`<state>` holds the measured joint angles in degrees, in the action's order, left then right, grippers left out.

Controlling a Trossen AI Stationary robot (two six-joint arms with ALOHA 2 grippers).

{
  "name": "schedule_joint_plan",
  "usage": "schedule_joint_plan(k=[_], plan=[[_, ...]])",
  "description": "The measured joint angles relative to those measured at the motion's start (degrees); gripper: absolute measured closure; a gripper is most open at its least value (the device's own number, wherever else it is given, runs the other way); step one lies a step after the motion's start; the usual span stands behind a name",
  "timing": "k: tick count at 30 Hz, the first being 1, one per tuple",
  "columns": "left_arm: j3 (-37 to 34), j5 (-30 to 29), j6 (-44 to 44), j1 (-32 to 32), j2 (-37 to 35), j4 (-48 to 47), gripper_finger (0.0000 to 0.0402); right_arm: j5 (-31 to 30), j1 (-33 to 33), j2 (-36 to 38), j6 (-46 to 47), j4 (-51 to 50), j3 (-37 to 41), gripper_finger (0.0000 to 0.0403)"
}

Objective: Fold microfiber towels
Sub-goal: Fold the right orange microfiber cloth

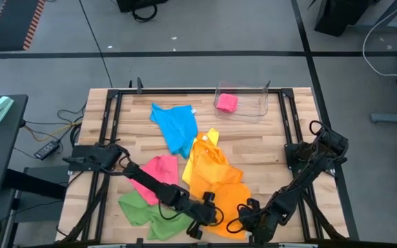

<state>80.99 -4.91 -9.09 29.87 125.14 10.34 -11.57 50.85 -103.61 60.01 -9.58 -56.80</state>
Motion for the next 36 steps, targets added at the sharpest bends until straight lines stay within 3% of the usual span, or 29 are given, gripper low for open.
schedule_joint_plan(k=[4,8,13,19,24,36], plan=[[0.1,-1.7,0.6,1.0,-2.7,-4.2,0.0393,0.2,0.3,0.0,0.7,-0.6,0.0,0.0389],[0.1,-6.5,-0.9,1.3,-3.1,-9.2,0.0375,0.3,-0.4,0.0,2.1,-2.4,0.0,0.0389],[0.0,-8.0,-4.1,0.5,-2.5,-15.8,0.0369,0.9,-2.2,0.0,6.1,-8.1,0.0,0.0389],[0.0,-8.6,-3.9,0.5,-2.5,-16.4,0.0394,1.6,-3.6,0.0,4.6,-8.2,0.0,0.0389],[0.0,-8.9,-4.9,0.4,-2.5,-16.8,0.0381,3.4,-4.8,-1.8,4.5,-7.5,0.0,0.0384],[0.0,-11.4,-3.8,0.5,-2.5,-18.4,0.0365,4.6,-4.8,-2.6,4.1,-6.9,-0.2,0.0292]])
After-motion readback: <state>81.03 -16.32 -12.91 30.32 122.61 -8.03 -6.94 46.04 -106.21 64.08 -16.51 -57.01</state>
